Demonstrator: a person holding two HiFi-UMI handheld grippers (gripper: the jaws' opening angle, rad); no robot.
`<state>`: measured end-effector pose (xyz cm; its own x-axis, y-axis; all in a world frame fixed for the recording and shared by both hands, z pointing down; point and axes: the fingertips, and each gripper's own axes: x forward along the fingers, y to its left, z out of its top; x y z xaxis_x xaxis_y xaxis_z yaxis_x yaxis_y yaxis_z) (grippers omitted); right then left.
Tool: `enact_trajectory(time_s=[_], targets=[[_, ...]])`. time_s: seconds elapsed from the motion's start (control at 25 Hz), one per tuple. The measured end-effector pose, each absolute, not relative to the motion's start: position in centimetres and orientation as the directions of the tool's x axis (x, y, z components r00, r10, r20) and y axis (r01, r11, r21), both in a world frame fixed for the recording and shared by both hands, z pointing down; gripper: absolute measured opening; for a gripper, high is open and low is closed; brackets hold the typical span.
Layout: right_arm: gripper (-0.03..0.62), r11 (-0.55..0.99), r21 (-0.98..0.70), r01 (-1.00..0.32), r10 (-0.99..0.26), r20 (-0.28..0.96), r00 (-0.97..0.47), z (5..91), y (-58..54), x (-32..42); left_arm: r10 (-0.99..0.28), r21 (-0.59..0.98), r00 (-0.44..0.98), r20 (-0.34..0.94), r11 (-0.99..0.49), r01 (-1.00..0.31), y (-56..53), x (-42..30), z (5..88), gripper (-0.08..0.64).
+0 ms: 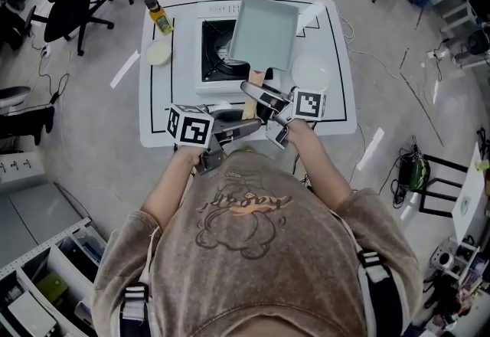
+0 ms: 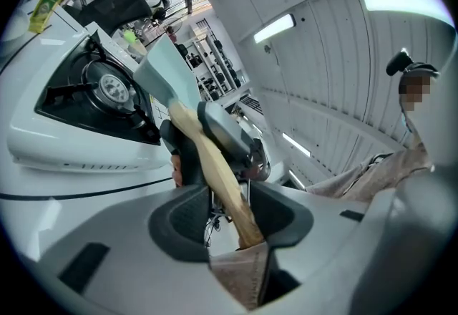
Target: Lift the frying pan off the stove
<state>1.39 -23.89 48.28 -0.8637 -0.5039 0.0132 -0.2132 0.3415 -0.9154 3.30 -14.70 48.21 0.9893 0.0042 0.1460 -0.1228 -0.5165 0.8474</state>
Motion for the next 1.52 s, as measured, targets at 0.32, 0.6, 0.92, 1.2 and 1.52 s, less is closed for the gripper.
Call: enact_trajectory(time_s=[0.32,0.6,0.92,1.2,1.52], targets=[[0.229,0.339,-0.907,-0.251,-0.568,0.015,-0.823,47.7,-22.3,4.0,0.090,0.844,0.986,0.144,-0.532,-0.074,-13.0,5.3,47.9,0.173],[0.233,0.302,-0.913,-0.274,-0.637,0.020,-0.771,47.9,-21.0,6.7,0.161,0.848,0.979,0.123,-0.529,-0.020,-11.7,7.0,47.7,0.175],[0.235,0.281,-0.911,-0.301,-0.690,0.026,-0.723,48.1,-19.0,9.3,0.231,0.851,0.965,0.121,-0.525,0.019,-9.7,8.9,47.9,0.175],[0.235,0.272,-0.913,-0.305,-0.723,0.016,-0.690,48.5,-18.0,10.4,0.280,0.855,0.952,0.125,-0.517,0.040,-8.7,9.6,48.3,0.175],[0.235,0.242,-0.921,-0.306,-0.749,0.023,-0.663,49.4,-16.4,11.2,0.313,0.855,0.940,0.133,-0.516,0.051,-7.2,10.1,48.8,0.176]])
